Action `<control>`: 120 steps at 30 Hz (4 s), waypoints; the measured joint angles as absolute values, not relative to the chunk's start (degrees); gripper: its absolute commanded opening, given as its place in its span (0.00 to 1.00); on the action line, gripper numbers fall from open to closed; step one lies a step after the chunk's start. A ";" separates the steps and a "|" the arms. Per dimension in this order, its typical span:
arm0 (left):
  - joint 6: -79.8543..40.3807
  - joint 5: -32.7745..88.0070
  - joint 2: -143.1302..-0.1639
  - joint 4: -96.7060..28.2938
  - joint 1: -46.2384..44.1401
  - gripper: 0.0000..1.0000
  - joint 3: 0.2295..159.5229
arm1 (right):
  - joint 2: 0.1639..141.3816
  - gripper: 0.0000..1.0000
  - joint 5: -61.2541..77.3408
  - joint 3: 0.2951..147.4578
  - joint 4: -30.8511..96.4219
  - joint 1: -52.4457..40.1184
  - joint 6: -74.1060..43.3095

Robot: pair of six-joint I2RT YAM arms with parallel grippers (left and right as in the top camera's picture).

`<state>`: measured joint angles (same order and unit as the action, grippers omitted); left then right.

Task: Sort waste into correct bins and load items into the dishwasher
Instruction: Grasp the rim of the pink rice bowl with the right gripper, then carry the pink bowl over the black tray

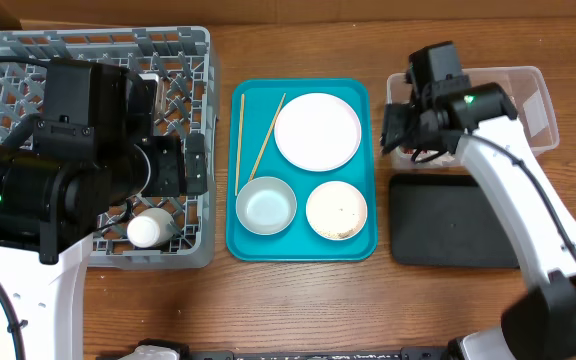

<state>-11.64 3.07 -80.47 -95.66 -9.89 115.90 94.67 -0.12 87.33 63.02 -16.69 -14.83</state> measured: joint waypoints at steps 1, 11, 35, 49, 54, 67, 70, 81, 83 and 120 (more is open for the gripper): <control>-11.77 2.57 -80.29 -96.14 -9.89 1.00 115.90 | 93.73 0.66 0.25 87.44 64.69 -18.55 -15.05; -16.36 -7.09 -64.51 -96.66 -9.89 1.00 110.91 | 93.27 0.59 2.48 73.43 58.35 -25.91 -19.81; -17.69 -11.03 -61.41 -96.88 -9.89 1.00 108.29 | 93.51 0.47 3.25 65.45 47.64 -44.66 -15.18; -17.69 -11.16 -61.41 -96.88 -9.89 1.00 108.29 | 100.90 0.30 0.23 64.47 41.58 -45.08 -10.68; -17.69 -11.20 -61.41 -96.88 -9.89 1.00 108.29 | 100.90 0.13 -0.47 64.34 41.74 -44.99 -10.68; -17.72 -11.22 -61.41 -96.88 -9.89 1.00 108.29 | 100.90 0.20 -0.89 64.31 42.04 -44.93 -10.46; -17.69 -11.22 -61.41 -96.88 -9.89 1.00 108.29 | 100.95 0.17 -0.89 64.31 42.04 -44.91 -10.48; -17.72 -11.22 -61.41 -96.88 -9.89 1.00 108.29 | 101.86 0.04 -1.34 64.31 42.17 -44.75 -10.28; -17.69 -11.22 -61.41 -96.88 -9.89 1.00 108.29 | 101.82 0.04 -1.96 64.34 42.17 -44.75 -10.17; -17.72 -11.22 -61.41 -96.88 -9.89 1.00 108.29 | 77.78 0.04 40.77 60.49 68.36 0.75 0.89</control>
<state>-17.72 -11.22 -61.41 -96.88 -9.89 108.29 77.78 40.77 60.49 68.36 0.75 0.89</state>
